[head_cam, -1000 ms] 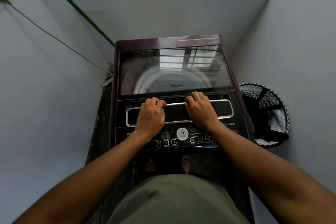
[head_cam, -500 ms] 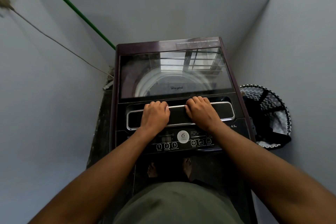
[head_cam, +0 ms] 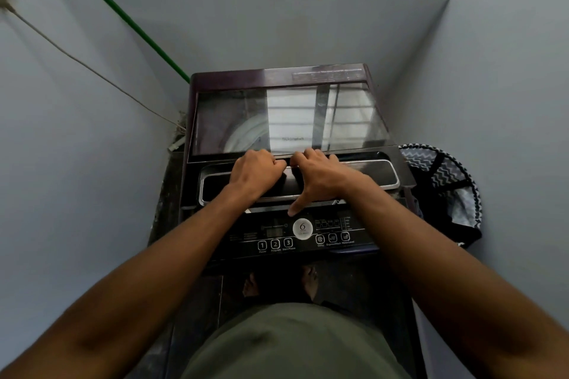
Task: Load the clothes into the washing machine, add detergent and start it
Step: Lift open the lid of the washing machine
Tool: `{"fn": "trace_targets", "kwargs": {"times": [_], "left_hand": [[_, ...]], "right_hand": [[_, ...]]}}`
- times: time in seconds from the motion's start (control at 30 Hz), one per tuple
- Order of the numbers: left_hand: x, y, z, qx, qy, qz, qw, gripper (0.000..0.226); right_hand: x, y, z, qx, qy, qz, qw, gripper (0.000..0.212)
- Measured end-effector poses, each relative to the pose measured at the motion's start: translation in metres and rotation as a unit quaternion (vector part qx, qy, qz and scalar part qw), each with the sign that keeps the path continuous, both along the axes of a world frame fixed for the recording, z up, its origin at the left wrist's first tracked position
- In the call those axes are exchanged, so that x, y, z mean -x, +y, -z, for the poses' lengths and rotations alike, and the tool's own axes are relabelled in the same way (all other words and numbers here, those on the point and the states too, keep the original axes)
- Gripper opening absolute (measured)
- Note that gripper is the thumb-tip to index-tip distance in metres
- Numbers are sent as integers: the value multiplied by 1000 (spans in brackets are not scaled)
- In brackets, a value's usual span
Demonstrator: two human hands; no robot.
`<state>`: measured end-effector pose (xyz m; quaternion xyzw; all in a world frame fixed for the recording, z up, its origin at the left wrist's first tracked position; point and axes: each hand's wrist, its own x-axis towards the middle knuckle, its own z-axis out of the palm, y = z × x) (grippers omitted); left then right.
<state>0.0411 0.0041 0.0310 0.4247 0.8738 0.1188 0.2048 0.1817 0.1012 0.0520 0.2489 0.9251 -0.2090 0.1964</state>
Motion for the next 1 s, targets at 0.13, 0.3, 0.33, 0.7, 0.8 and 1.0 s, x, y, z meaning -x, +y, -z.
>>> {"fn": "trace_targets", "kwargs": {"times": [0.13, 0.3, 0.33, 0.7, 0.8, 1.0], "left_hand": [[9, 9, -32, -20, -6, 7, 1000, 39], [31, 39, -83, 22, 2, 11, 1000, 38], [36, 47, -95, 26, -3, 0, 1000, 36], [69, 55, -193, -271, 46, 64, 959, 23], [64, 48, -190, -354, 106, 97, 924, 24], [94, 79, -191, -440, 104, 81, 888, 22]], "right_hand": [[15, 12, -41, -1, -11, -3, 1000, 87], [33, 35, -106, 1, 13, -13, 1000, 43], [37, 38, -116, -10, 30, -16, 999, 35], [63, 85, -174, -73, 237, -3, 969, 33], [70, 92, -185, -110, 321, 5, 941, 23], [95, 105, -179, -245, 457, 33, 855, 22]]}}
